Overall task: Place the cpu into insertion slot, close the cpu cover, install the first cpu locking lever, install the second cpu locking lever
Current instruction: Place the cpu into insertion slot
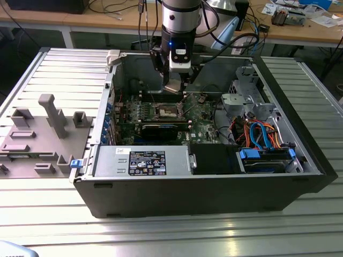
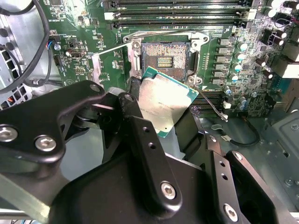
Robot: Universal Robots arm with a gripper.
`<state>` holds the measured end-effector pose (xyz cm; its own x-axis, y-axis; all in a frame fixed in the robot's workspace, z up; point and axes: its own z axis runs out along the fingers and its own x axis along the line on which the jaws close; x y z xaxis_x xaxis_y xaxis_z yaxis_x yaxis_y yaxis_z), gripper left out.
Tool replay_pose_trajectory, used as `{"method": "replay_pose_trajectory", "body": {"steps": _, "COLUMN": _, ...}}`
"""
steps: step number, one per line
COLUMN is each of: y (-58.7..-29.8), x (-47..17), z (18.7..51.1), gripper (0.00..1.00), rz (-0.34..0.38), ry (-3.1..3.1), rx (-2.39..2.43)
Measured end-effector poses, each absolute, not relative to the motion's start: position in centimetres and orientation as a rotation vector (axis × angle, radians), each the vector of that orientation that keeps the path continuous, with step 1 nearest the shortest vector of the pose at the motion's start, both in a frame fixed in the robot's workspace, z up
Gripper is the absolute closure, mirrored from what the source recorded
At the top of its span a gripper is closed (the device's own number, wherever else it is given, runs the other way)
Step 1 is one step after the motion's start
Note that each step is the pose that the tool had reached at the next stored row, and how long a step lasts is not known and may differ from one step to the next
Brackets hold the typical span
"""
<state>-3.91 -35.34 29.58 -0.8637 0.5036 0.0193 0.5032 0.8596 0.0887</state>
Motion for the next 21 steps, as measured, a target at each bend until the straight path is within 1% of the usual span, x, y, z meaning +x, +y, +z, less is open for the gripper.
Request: {"method": "replay_pose_trajectory", "body": {"steps": 21, "y": -35.34, "x": -3.91, "z": 29.55, "gripper": 0.45, "rz": 0.142, "ry": 3.013, "rx": 0.858}}
